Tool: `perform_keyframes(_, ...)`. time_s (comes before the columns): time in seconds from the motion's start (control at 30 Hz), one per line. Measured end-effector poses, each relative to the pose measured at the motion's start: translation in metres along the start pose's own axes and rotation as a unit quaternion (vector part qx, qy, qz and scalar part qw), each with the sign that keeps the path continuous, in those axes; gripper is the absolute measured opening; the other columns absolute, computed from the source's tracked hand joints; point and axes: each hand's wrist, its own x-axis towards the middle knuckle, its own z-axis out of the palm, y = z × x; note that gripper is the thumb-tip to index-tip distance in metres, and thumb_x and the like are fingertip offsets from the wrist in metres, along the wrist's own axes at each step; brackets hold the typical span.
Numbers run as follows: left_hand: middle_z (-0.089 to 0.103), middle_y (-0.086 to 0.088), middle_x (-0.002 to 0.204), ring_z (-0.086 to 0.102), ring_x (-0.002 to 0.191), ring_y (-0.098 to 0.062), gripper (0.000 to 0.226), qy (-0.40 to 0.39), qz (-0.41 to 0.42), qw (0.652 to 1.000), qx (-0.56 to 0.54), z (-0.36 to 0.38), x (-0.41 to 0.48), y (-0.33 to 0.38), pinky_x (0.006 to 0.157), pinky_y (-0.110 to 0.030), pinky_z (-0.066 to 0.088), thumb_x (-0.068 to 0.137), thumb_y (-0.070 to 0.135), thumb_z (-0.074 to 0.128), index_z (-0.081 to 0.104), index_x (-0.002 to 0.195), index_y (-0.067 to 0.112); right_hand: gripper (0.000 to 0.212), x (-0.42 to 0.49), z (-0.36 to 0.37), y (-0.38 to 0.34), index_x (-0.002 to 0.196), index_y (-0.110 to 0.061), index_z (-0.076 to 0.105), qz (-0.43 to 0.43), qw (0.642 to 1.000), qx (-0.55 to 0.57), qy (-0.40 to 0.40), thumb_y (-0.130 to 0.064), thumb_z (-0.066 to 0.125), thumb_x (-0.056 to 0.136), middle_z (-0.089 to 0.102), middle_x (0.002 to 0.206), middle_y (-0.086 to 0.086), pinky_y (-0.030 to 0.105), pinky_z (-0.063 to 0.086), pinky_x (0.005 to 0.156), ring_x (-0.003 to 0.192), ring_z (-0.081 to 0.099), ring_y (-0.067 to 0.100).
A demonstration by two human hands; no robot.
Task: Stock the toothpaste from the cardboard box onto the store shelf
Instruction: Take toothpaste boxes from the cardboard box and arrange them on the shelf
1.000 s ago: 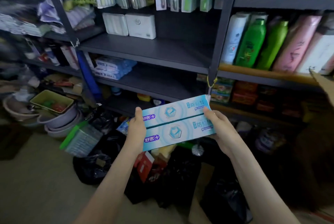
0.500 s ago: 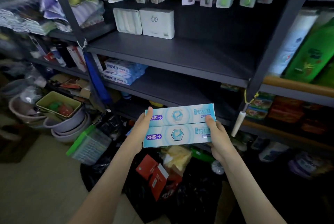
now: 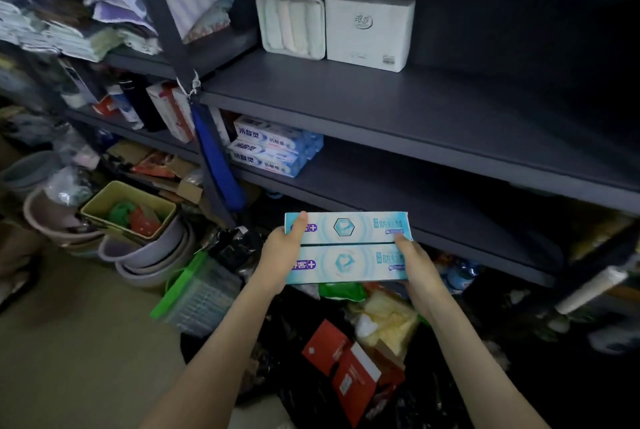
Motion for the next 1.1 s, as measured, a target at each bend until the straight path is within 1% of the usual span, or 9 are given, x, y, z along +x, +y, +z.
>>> perform_keyframes(0.13, 0.074, -0.006, 0.091, 0.071, 0.083, -0.025, 0.057, -0.053, 0.026, 0.997, 0.058, -0.022, 0.076, 0.009, 0.081, -0.046, 0.058, 0.077, 0.070, 0.054, 0.070, 0.089, 0.017, 0.037, 0.031, 0.053, 0.013, 0.119, -0.019, 0.055, -0.026, 0.997, 0.028, 0.071, -0.047, 0.046, 0.096, 0.072, 0.101, 0.005, 0.051, 0.054, 0.088, 0.090, 0.069, 0.024)
perform_keyframes(0.3, 0.071, -0.004, 0.100, 0.068, 0.089, -0.022, 0.058, -0.090, 0.067, 0.990, 0.084, -0.022, 0.150, 0.012, 0.085, -0.040, 0.056, 0.081, 0.068, 0.053, 0.068, 0.100, 0.016, 0.033, 0.063, 0.082, 0.021, 0.114, -0.018, 0.055, -0.067, 0.991, 0.005, 0.111, -0.043, 0.043, 0.098, 0.069, 0.104, 0.001, 0.028, 0.052, 0.073, 0.089, 0.067, 0.014)
perform_keyframes(0.5, 0.071, 0.000, 0.088, 0.069, 0.071, -0.010, 0.040, -0.110, 0.131, 0.984, 0.041, 0.013, 0.203, 0.007, 0.054, -0.020, 0.052, 0.090, 0.054, 0.055, 0.065, 0.095, 0.015, 0.030, 0.111, 0.065, 0.026, 0.114, -0.025, 0.059, -0.123, 0.984, -0.016, 0.132, -0.044, 0.046, 0.095, 0.073, 0.101, -0.003, 0.033, 0.051, 0.082, 0.092, 0.070, 0.015)
perform_keyframes(0.67, 0.071, -0.001, 0.089, 0.071, 0.076, -0.017, 0.038, -0.128, 0.197, 0.972, 0.016, 0.047, 0.234, 0.012, 0.068, -0.036, 0.060, 0.089, 0.054, 0.055, 0.061, 0.094, 0.018, 0.024, 0.153, 0.039, 0.022, 0.111, -0.032, 0.059, -0.180, 0.976, -0.048, 0.113, -0.043, 0.043, 0.096, 0.073, 0.101, -0.008, 0.035, 0.047, 0.090, 0.098, 0.067, 0.014)
perform_keyframes(0.77, 0.069, 0.004, 0.086, 0.067, 0.072, -0.008, 0.032, -0.111, 0.266, 0.957, 0.024, 0.065, 0.252, 0.012, 0.057, -0.020, 0.054, 0.090, 0.051, 0.056, 0.059, 0.091, 0.019, 0.021, 0.182, 0.024, 0.019, 0.113, -0.026, 0.059, -0.197, 0.975, -0.043, 0.095, -0.031, 0.045, 0.099, 0.073, 0.102, -0.004, 0.036, 0.051, 0.084, 0.095, 0.069, 0.017)
perform_keyframes(0.83, 0.068, 0.006, 0.082, 0.065, 0.067, -0.002, 0.026, -0.099, 0.301, 0.948, -0.004, 0.075, 0.263, 0.009, 0.052, -0.014, 0.049, 0.090, 0.046, 0.059, 0.059, 0.088, 0.020, 0.025, 0.200, 0.015, 0.017, 0.118, -0.023, 0.059, -0.209, 0.974, -0.051, 0.072, -0.029, 0.051, 0.095, 0.072, 0.108, 0.000, 0.044, 0.051, 0.092, 0.099, 0.069, 0.020)
perform_keyframes(0.97, 0.068, 0.008, 0.079, 0.063, 0.062, 0.005, 0.019, -0.082, 0.350, 0.932, -0.053, 0.092, 0.286, 0.002, 0.054, -0.013, 0.049, 0.090, 0.040, 0.063, 0.060, 0.081, 0.023, 0.056, 0.229, 0.005, 0.004, 0.124, -0.015, 0.053, -0.259, 0.962, -0.068, 0.054, -0.035, 0.069, 0.073, 0.068, 0.115, 0.000, 0.043, 0.047, 0.098, 0.106, 0.065, 0.018)
perform_keyframes(1.03, 0.067, 0.010, 0.080, 0.063, 0.063, 0.005, 0.017, -0.079, 0.365, 0.926, -0.059, 0.101, 0.299, 0.002, 0.054, -0.010, 0.047, 0.091, 0.039, 0.061, 0.059, 0.083, 0.024, 0.049, 0.242, 0.004, -0.005, 0.120, -0.017, 0.054, -0.292, 0.950, -0.091, 0.068, -0.032, 0.070, 0.076, 0.067, 0.113, -0.002, 0.037, 0.051, 0.090, 0.102, 0.065, 0.016)
perform_keyframes(1.1, 0.066, 0.011, 0.085, 0.063, 0.074, 0.002, 0.016, -0.078, 0.381, 0.920, -0.036, 0.109, 0.311, 0.004, 0.059, -0.009, 0.047, 0.093, 0.041, 0.058, 0.058, 0.087, 0.026, 0.026, 0.253, 0.003, -0.012, 0.109, -0.019, 0.060, -0.311, 0.941, -0.111, 0.078, -0.022, 0.068, 0.084, 0.070, 0.104, -0.003, 0.030, 0.051, 0.078, 0.093, 0.068, 0.013)
